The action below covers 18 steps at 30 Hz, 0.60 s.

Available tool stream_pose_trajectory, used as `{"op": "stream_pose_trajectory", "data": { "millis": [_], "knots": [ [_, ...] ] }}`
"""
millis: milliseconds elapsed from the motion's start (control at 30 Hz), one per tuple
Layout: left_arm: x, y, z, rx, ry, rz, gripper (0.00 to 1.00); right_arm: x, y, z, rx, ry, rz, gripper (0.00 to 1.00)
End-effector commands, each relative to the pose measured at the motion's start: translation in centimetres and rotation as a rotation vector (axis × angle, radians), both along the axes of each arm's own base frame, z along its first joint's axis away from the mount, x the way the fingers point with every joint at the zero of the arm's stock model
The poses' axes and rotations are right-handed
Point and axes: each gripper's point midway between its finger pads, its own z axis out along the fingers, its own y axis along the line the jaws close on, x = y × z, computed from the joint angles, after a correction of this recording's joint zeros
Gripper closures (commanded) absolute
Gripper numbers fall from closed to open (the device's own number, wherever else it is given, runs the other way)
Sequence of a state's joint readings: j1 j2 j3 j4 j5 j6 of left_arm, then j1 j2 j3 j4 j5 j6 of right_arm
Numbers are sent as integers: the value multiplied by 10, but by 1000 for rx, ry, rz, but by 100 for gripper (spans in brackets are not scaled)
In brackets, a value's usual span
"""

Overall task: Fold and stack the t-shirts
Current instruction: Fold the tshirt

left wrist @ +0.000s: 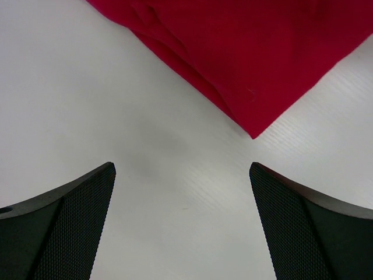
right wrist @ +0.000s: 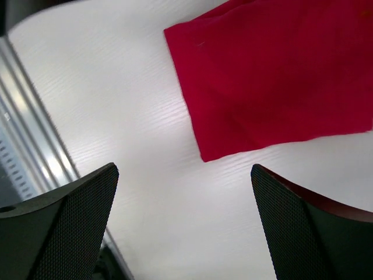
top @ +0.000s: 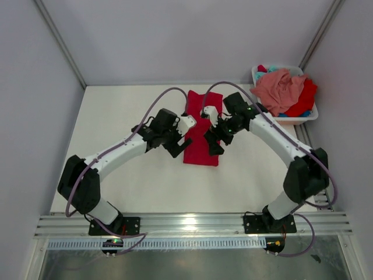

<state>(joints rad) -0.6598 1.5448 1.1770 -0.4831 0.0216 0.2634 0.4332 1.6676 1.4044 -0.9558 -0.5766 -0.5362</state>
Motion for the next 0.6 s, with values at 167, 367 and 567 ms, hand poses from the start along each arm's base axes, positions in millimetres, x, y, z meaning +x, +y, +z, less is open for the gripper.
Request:
{"op": "stream_pose_trajectory", "data": {
  "millis": [167,367,567],
  "knots": [
    [-37,-36,-29,-99,201,-227,3,64,-58,12,-161,-468,-419,1],
    [-44,-46,-43,53,117,-321,5,89,-88,-3,-307,-573,-541,0],
    [-54,-64,-54,168,-2,-415,3,95,-93,-4,-327,-596,-578,1]
  ]
}}
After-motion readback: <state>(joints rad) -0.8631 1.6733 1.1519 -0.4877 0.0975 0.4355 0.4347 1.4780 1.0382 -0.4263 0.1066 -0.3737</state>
